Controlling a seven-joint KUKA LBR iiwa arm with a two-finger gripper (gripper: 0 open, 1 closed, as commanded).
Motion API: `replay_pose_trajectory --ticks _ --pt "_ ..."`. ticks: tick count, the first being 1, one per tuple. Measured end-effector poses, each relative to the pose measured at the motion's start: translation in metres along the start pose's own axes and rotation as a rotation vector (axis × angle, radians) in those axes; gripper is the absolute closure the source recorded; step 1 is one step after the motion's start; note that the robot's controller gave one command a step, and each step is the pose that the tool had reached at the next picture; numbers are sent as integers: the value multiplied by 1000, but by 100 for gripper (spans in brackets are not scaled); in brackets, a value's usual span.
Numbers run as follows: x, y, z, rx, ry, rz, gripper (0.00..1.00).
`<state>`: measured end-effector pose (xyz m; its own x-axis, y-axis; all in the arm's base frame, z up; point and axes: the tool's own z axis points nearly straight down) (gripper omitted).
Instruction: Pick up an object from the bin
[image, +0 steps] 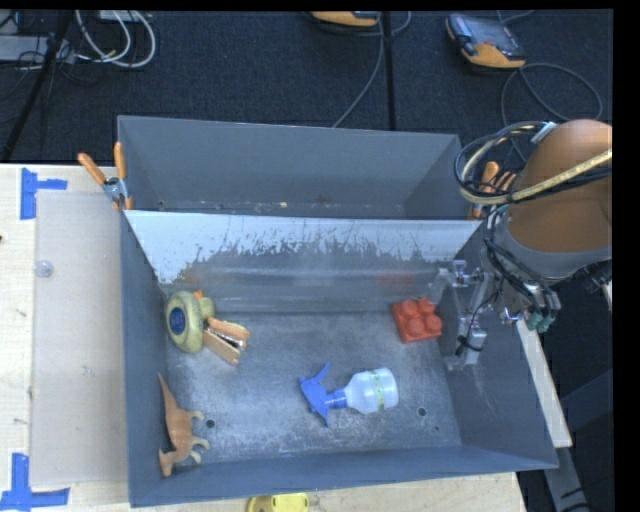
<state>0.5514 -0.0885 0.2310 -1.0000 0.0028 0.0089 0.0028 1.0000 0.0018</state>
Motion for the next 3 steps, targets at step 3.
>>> replay_pose_trajectory --ticks 3 --pt "-7 36 74 1 -6 -123 0"
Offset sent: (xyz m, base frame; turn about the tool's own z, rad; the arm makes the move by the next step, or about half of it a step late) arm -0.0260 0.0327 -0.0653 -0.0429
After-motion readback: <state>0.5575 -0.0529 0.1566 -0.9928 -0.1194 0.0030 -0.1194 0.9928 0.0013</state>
